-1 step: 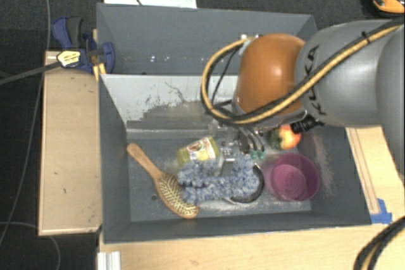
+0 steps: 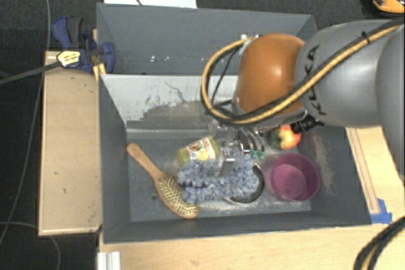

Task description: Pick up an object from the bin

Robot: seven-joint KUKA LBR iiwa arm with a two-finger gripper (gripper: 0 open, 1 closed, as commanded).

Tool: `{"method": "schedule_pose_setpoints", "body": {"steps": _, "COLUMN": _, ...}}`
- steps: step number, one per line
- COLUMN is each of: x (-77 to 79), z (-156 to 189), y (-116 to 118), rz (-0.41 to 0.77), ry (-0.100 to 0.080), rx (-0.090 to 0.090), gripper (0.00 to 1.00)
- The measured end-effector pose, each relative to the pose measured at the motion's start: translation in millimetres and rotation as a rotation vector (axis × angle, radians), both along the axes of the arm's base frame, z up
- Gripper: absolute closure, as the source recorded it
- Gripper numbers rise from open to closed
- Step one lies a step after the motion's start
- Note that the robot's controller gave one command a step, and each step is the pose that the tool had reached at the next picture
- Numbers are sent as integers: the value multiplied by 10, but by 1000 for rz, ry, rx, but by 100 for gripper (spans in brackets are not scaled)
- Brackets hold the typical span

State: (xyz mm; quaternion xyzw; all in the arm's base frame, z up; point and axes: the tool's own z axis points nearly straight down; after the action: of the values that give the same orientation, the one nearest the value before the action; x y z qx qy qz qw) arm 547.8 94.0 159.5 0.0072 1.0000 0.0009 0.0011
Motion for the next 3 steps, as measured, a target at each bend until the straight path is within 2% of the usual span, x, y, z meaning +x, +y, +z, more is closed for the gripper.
{"method": "schedule_pose_setpoints", "body": {"steps": 1, "x": 214, "z": -53, "y": -516, "rz": -5, "ry": -6, "rx": -1, "gripper": 0}}
{"method": "schedule_pose_setpoints", "body": {"steps": 2, "x": 171, "z": -104, "y": -436, "rz": -44, "ry": -2, "rx": 2, "gripper": 0}}
{"method": "schedule_pose_setpoints", "body": {"steps": 3, "x": 125, "z": -863, "y": -460, "rz": -188, "ry": -4, "rx": 0, "gripper": 0}}
